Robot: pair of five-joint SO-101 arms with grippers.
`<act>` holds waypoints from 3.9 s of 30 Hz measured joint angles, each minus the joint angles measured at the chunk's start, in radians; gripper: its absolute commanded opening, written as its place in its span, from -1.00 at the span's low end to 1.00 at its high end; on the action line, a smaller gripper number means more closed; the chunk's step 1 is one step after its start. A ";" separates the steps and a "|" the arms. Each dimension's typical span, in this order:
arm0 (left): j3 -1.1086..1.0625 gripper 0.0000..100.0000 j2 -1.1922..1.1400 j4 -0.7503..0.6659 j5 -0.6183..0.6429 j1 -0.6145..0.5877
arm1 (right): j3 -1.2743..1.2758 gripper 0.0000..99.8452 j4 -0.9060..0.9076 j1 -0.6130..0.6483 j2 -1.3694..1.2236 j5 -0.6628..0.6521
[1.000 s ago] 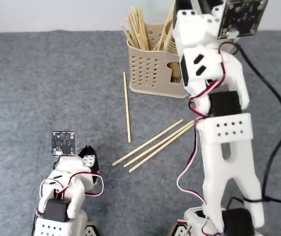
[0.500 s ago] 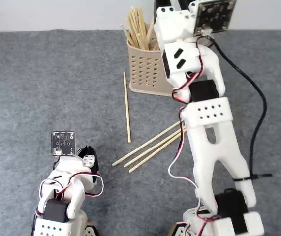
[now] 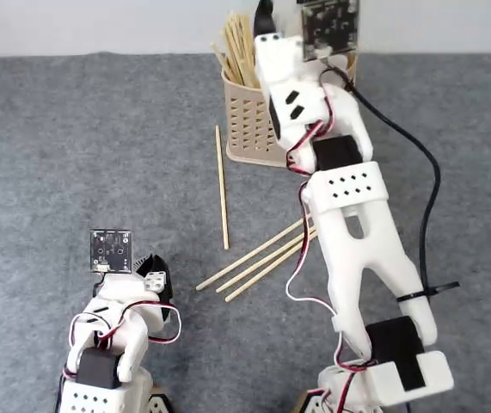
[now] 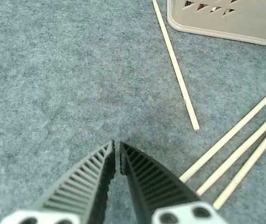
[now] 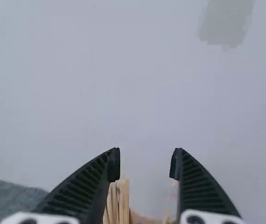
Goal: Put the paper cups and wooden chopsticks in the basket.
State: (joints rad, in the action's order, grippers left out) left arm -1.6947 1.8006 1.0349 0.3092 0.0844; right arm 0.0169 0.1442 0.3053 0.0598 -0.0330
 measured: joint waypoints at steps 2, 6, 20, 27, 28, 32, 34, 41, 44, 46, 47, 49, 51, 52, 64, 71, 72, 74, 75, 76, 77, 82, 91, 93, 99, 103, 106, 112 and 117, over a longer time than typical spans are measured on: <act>0.000 -0.97 0.000 0.000 0.000 0.000 | 0.000 -0.73 0.061 0.003 0.029 0.000; 0.000 -0.97 0.000 0.000 0.000 0.000 | 0.000 -0.77 0.252 0.003 0.109 0.000; 0.000 -0.97 0.000 0.000 0.000 0.000 | 0.000 -0.76 1.045 0.003 0.227 0.210; 0.000 -0.97 0.000 0.000 0.000 0.000 | 0.000 -0.76 1.240 0.005 0.160 0.351; 0.000 -0.97 0.000 0.000 0.000 0.000 | 0.000 -0.74 1.250 0.005 0.138 0.368; 0.000 -0.97 0.000 0.000 0.000 0.000 | 0.000 -0.53 1.260 -0.034 0.029 0.425; 0.000 -0.97 0.000 0.000 0.000 0.000 | 0.000 -0.49 1.260 -0.063 -0.031 0.440; 0.000 -0.97 0.000 0.000 0.000 0.000 | 0.000 -0.49 1.260 -0.124 -0.207 0.485; 0.000 -0.97 0.000 0.000 0.000 0.000 | -0.002 -0.49 1.247 -0.130 -0.272 0.512; 0.000 -0.97 0.000 0.000 0.000 0.000 | -0.002 -0.49 1.229 -0.141 -0.310 0.520; 0.000 -0.97 0.000 0.000 0.000 0.000 | -0.002 -0.49 1.218 -0.141 -0.330 0.523; 0.000 -0.97 0.000 0.000 0.000 0.000 | -0.002 -0.49 1.200 -0.135 -0.370 0.523; 0.000 -0.97 0.000 0.000 0.000 0.000 | -0.002 -0.49 1.177 -0.137 -0.404 0.523; 0.000 -0.97 0.000 0.000 0.000 0.000 | -0.002 -0.49 1.165 -0.141 -0.419 0.532; 0.000 -0.97 0.000 0.000 0.000 0.000 | -0.003 -0.93 1.129 -0.143 -0.509 0.551; 0.000 -0.97 0.000 0.000 0.000 0.000 | -0.018 -0.93 1.148 -0.144 -0.511 0.551; 0.000 -0.97 0.000 0.000 0.000 0.000 | -0.020 -0.93 1.158 -0.144 -0.511 0.551; 0.000 -0.97 0.000 0.000 0.000 0.000 | -0.020 -0.97 1.181 -0.144 -0.511 0.551; 0.000 -0.97 0.000 0.000 0.000 0.000 | -0.020 -0.99 1.194 -0.144 -0.508 0.551; 0.000 -0.97 0.000 0.000 0.000 0.000 | -0.020 -0.98 1.206 -0.144 -0.499 0.551; 0.000 -0.97 0.000 0.000 0.000 0.000 | -0.020 -0.98 1.217 -0.143 -0.486 0.551; 0.000 -0.97 0.000 0.000 0.000 0.000 | -0.020 -0.98 1.280 -0.140 -0.364 0.551; 0.000 -0.97 0.000 0.000 0.000 0.000 | -0.020 -0.98 1.329 -0.140 -0.028 0.506; 0.000 -0.97 0.000 0.000 0.000 0.000 | -0.020 -0.98 1.298 -0.141 0.061 0.468; 0.000 -0.97 0.000 0.000 0.000 0.000 | -0.043 -0.98 1.126 -0.118 0.272 0.333; 0.000 -0.97 0.000 0.000 0.000 0.000 | -0.071 -0.98 0.956 -0.081 0.327 0.259; 0.000 -0.97 0.000 0.000 0.000 0.000 | -0.075 -0.98 0.798 -0.075 0.330 0.209; 0.000 -0.97 0.000 0.000 0.000 0.000 | -0.077 -0.98 0.442 -0.058 0.293 0.106; 0.000 -0.97 0.000 0.000 0.000 0.000 | -0.077 -0.98 0.190 -0.018 0.203 0.041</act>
State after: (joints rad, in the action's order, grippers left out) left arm -1.6947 1.8006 1.0349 0.3092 0.0844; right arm -0.0598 0.3345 0.2869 0.2624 0.0084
